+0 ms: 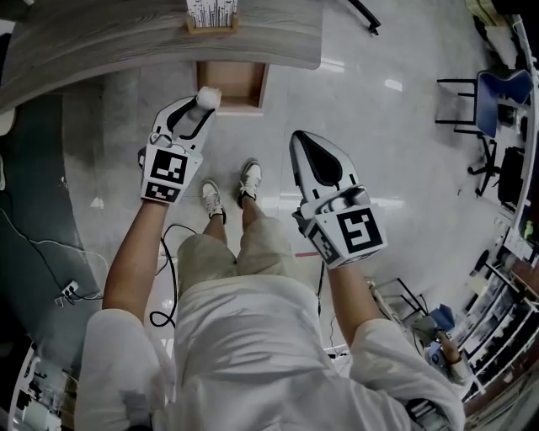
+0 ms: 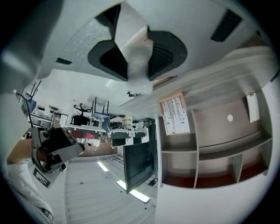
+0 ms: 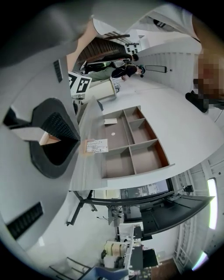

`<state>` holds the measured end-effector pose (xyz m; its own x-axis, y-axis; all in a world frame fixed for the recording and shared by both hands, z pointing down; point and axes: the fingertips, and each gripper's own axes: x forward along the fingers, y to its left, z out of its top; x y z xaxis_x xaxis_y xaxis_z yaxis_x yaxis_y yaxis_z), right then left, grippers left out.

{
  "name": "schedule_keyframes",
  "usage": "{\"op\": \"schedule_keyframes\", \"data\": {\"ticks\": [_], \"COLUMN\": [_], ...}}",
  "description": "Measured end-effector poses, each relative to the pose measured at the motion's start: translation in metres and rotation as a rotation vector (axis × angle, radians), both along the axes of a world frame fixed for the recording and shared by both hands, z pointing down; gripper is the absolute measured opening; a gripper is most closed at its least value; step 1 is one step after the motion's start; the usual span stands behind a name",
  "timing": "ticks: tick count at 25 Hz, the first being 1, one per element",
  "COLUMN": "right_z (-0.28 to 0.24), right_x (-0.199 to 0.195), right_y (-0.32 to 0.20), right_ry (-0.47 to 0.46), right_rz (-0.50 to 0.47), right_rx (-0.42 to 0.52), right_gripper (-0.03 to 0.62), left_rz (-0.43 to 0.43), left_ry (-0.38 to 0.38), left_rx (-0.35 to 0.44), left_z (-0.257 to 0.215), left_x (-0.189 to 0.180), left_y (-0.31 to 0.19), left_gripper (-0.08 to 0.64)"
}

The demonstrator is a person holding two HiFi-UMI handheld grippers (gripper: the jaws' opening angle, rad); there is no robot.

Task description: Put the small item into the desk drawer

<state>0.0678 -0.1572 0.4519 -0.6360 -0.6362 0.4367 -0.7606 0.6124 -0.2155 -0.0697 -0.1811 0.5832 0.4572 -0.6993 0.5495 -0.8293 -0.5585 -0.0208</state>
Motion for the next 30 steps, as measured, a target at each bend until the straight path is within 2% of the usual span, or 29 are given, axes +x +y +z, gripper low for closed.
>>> {"op": "schedule_keyframes", "data": {"ticks": [10, 15, 22, 30], "right_z": [0.035, 0.051, 0.069, 0.082], "right_x": [0.004, 0.010, 0.010, 0.016], "right_y": [-0.021, -0.025, -0.029, -0.036], "right_ry": [-0.068, -0.064, -0.067, -0.076], "right_rz": [0.003, 0.000, -0.015, -0.015], "right_rx": [-0.042, -0.061, -0.087, -0.106], "right_gripper": [-0.003, -0.003, -0.003, -0.003], "left_rz": [0.085, 0.162, 0.219, 0.380], "left_ry": [-0.075, -0.134, -0.217, -0.364], "left_rx": [-0.057, -0.075, -0.133, -0.218], "left_z": [0.065, 0.095, 0.128, 0.175], "left_x": [0.019, 0.031, 0.027, 0.039], "left_y": [-0.029, -0.040, -0.046, -0.042], "left_gripper": [0.158, 0.158, 0.157, 0.158]}}
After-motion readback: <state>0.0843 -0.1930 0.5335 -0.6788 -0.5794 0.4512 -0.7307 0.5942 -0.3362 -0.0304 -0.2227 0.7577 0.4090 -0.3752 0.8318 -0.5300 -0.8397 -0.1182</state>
